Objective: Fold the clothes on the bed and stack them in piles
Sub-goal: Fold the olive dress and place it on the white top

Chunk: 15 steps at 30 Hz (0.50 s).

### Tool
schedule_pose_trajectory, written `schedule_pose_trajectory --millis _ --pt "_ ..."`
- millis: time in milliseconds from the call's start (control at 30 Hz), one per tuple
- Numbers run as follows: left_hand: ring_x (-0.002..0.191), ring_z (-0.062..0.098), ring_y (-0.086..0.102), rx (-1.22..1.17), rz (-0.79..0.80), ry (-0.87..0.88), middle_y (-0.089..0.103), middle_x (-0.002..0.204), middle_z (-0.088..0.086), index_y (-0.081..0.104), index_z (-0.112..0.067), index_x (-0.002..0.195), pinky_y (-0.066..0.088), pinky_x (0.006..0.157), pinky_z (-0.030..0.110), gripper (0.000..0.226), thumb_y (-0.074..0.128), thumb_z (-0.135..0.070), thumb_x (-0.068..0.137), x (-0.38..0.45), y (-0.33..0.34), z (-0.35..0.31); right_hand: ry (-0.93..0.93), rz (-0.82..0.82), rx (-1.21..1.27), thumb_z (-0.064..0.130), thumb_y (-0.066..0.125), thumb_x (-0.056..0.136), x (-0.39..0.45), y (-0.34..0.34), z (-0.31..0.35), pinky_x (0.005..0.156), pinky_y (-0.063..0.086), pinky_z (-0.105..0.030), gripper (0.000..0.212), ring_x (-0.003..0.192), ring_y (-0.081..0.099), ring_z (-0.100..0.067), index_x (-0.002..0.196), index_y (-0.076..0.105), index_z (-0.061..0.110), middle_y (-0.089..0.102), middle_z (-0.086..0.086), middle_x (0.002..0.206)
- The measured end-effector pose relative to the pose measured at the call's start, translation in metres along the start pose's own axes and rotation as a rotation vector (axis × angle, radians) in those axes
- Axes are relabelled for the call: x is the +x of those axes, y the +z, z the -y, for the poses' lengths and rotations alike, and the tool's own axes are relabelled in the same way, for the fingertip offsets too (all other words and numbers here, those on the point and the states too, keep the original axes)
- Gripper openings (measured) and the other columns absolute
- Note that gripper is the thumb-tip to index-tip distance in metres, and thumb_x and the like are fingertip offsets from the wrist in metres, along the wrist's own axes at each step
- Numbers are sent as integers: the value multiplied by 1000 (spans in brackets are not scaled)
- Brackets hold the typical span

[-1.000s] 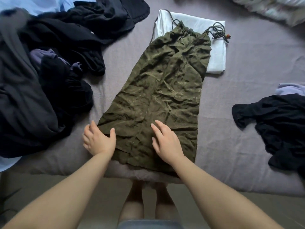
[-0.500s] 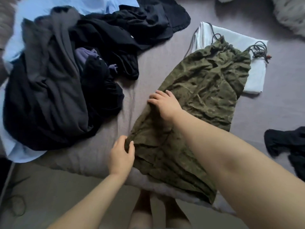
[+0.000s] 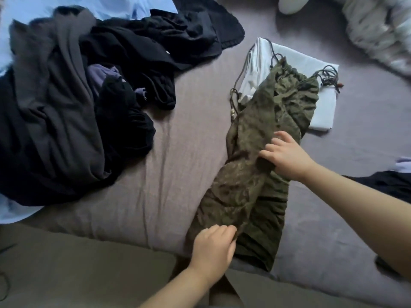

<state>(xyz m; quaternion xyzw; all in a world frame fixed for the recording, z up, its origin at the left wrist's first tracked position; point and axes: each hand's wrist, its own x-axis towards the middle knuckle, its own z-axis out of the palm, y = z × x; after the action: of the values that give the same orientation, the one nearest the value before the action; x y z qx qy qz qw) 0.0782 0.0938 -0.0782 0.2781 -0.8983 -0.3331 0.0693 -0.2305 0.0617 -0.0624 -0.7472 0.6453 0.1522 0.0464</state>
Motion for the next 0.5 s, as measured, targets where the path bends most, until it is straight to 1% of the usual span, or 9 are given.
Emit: schedule_pose_trajectory --millis 67,133,200,267,333,400,500 --pt "67 7 58 8 84 -13 59 71 -14 63 -28 87 44 58 20 19 48 -35 78 4 14 -7 91 76 23 4 80 42 -17 22 3 96 44 -52 44 72 61 -31 85 73 9 62 -4 69" --pt "65 7 58 8 143 1 58 69 -14 64 -28 83 40 63 20 20 46 -35 79 7 26 -14 181 99 52 3 78 46 -27 40 6 98 41 -52 43 76 61 -33 89 72 7 62 -7 71" --pt "65 7 58 -11 184 -7 59 69 -14 64 -28 82 36 68 19 21 45 -35 81 9 36 -20 243 67 74 1 73 51 -33 49 8 100 39 -52 39 79 60 -35 90 71 4 61 -9 73" --pt "68 5 59 -27 215 -37 62 73 -15 66 -29 87 39 69 19 24 44 -35 82 12 42 -27 252 21 83 -2 71 50 -36 52 8 96 41 -48 37 74 59 -34 86 69 3 58 -10 70" --pt "69 5 60 -48 238 -43 64 75 -15 68 -28 89 40 69 19 26 44 -35 82 14 46 -34 244 -5 73 -3 71 46 -39 54 4 90 40 -43 35 70 56 -33 80 66 4 55 -9 67" --pt "68 5 60 -52 259 -37 64 74 -14 69 -27 90 40 69 18 28 43 -35 82 16 49 -40 236 -19 61 1 76 46 -44 55 -4 85 37 -42 36 72 56 -32 79 66 6 55 -9 69" --pt "68 5 62 -74 304 -48 64 75 -15 70 -27 91 48 65 16 31 41 -34 82 19 53 -45 219 -55 48 5 78 47 -55 60 -16 85 36 -42 36 74 57 -32 81 68 6 56 -10 73"
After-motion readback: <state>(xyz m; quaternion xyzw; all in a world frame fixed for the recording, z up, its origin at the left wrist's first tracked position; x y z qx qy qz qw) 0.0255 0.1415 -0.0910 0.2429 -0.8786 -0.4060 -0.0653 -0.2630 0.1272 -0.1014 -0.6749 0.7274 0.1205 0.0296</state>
